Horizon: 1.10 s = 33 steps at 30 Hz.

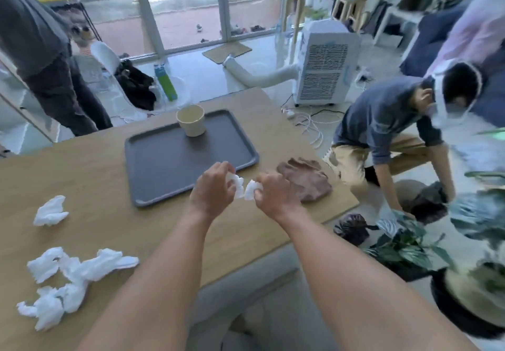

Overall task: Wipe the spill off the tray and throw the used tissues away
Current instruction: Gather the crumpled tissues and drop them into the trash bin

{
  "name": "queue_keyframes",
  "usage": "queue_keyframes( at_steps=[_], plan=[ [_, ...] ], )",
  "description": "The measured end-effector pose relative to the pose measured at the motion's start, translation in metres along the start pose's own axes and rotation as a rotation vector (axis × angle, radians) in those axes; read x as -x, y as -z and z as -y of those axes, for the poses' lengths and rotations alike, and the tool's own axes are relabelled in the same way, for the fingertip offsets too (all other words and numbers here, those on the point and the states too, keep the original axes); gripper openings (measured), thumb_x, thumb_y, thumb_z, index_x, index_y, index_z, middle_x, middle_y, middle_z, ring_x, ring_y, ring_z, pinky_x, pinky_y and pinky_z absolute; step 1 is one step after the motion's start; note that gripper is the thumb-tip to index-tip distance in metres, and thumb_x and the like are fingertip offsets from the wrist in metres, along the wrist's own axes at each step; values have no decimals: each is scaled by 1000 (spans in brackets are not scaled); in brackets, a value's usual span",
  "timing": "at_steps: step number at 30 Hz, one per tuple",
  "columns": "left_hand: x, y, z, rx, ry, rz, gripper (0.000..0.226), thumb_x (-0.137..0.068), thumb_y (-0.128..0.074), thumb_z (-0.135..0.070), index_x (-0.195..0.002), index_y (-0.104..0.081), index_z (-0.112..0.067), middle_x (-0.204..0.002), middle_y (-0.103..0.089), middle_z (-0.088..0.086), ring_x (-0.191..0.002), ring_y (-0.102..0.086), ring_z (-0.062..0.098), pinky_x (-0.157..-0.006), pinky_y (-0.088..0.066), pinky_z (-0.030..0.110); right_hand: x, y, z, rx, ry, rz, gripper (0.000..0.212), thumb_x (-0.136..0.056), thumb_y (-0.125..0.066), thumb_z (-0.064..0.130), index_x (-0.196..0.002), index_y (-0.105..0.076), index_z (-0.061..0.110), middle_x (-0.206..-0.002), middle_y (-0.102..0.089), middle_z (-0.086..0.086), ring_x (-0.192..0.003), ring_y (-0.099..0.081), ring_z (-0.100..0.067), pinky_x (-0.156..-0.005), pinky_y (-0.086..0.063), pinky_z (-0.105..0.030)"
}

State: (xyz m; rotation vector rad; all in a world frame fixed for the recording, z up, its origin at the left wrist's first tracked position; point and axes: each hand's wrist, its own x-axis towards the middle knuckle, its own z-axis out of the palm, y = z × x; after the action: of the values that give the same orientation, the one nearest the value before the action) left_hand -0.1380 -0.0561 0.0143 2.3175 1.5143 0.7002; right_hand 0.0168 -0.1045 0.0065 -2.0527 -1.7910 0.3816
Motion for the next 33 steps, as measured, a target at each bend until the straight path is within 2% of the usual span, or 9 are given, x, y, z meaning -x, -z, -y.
queue_keyframes(
  at_steps=[4,7,12,15,18,21,24,30,33],
  plan=[
    [7,-59,-85,79,-149,156,25,-73,-63,-7,-98,-63,-10,-95,-65,10,-84,-61,34,-71,-45,33,52,42,-78,-37,-156,-38,16,-82,-53,12,-94,-62,7,-101,-60,-13,-92,-61,-35,-69,-46,-35],
    [29,-105,-152,120,-249,276,27,-72,-62,-7,-99,-64,-10,-100,-65,10,-90,-61,33,-73,-42,31,106,69,-141,-21,-318,-83,5,-81,-50,11,-81,-53,7,-93,-56,-14,-83,-59,-36,-61,-35,-30],
    [94,-187,-252,159,-394,575,24,-80,-59,-9,-102,-62,-18,-105,-60,5,-93,-57,26,-76,-41,28,221,86,-236,-43,-626,-174,17,-84,-51,13,-95,-60,4,-107,-48,-12,-85,-57,-34,-65,-33,-29],
    [138,-230,-286,181,-428,708,26,-82,-57,-9,-105,-61,-18,-111,-58,4,-95,-56,24,-79,-40,26,281,78,-273,-74,-767,-194,6,-81,-52,9,-82,-58,6,-92,-47,-6,-84,-55,-31,-65,-33,-27],
    [193,-288,-296,151,-434,842,25,-82,-55,-12,-105,-60,-21,-113,-57,2,-95,-57,25,-80,-45,32,341,45,-318,-97,-925,-165,8,-81,-51,10,-73,-54,10,-87,-50,-4,-82,-55,-29,-64,-37,-28],
    [231,-342,-285,129,-409,925,26,-82,-54,-12,-105,-59,-20,-113,-57,3,-96,-56,27,-84,-48,38,379,3,-356,-109,-1022,-128,15,-85,-50,12,-86,-64,7,-94,-56,-8,-84,-55,-28,-68,-46,-32],
    [262,-406,-264,111,-376,996,27,-80,-52,-10,-105,-58,-19,-113,-56,4,-94,-56,27,-82,-50,42,407,-55,-390,-136,-1120,-120,16,-82,-50,7,-89,-65,6,-96,-57,-9,-86,-54,-28,-68,-47,-33],
    [311,-560,-209,55,-351,1066,29,-83,-50,-8,-111,-55,-17,-112,-53,5,-94,-54,26,-74,-45,34,439,-192,-469,-203,-1271,-69,24,-84,-53,4,-102,-68,11,-108,-57,-8,-90,-54,-24,-72,-46,-29],
    [330,-617,-186,31,-371,1092,33,-83,-54,-12,-116,-53,-14,-113,-53,7,-98,-55,30,-82,-48,42,443,-246,-502,-202,-1270,-60,34,-83,-56,6,-115,-66,9,-115,-59,-12,-103,-56,-28,-84,-49,-33]
  ],
)
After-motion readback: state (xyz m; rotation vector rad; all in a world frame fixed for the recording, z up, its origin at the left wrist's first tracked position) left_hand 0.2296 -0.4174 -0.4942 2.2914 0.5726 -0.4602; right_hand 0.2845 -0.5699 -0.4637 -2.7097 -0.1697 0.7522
